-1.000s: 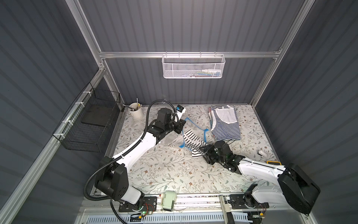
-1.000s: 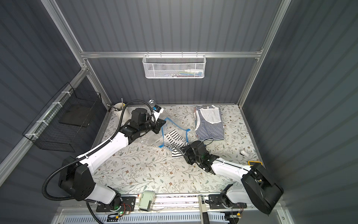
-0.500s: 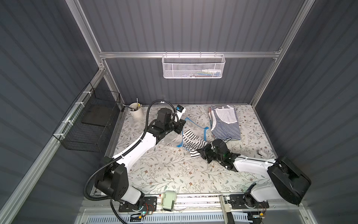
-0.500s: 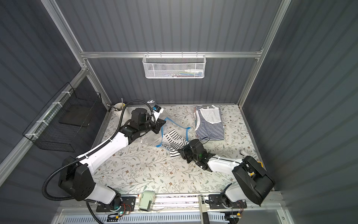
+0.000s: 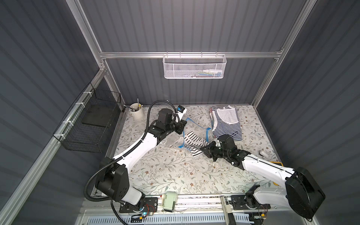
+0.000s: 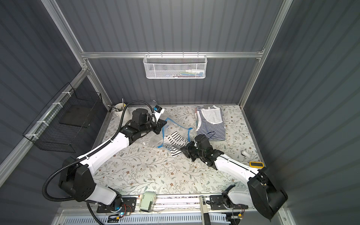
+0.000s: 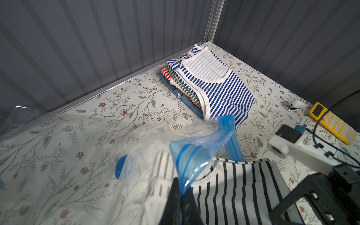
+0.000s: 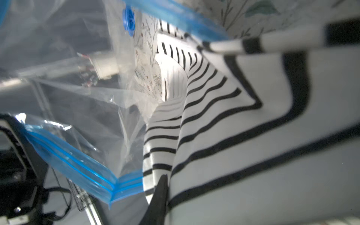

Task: Take the tank top out of the vacuum bag
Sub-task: Take out the tank top from the vacuum bag.

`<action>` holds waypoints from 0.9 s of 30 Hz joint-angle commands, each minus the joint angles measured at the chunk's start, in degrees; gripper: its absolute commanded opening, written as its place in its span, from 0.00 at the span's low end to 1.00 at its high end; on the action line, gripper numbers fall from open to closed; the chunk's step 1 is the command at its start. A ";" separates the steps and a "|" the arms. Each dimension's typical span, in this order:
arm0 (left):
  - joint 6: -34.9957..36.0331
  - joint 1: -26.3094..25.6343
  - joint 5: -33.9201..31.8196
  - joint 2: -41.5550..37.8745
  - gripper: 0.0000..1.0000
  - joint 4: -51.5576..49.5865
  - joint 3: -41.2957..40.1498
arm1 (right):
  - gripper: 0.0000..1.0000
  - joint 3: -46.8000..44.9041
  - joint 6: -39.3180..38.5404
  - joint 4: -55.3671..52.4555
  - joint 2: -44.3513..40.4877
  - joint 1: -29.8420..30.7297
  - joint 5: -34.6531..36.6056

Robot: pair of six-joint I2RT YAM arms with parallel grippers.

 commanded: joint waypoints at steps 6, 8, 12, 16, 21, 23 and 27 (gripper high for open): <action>0.58 -0.10 -0.18 -0.23 0.00 -0.34 1.38 | 0.00 0.25 -1.09 1.20 3.41 -0.66 -3.57; 0.61 -0.12 -0.12 -0.24 0.00 -0.35 1.36 | 0.00 -0.39 -0.52 1.94 2.25 -0.76 -3.06; 0.72 -0.04 -0.43 -0.20 0.00 -0.37 1.31 | 0.00 2.55 -3.08 -3.95 -2.59 -2.37 -1.76; 0.69 0.05 -0.62 -0.15 0.00 -0.37 1.36 | 0.00 6.68 -4.30 -8.16 -7.30 -3.66 -0.01; 0.80 0.35 -0.81 -0.13 0.00 -0.37 1.35 | 0.00 10.68 -4.73 -12.27 -14.00 -3.95 4.64; 0.87 0.44 -0.99 -0.08 0.00 -0.43 1.36 | 0.00 12.45 -4.56 -13.29 -16.07 -3.94 5.84; 0.86 0.66 -1.08 0.03 0.00 -0.46 1.32 | 0.00 17.97 -5.50 -17.95 -19.24 -3.98 8.86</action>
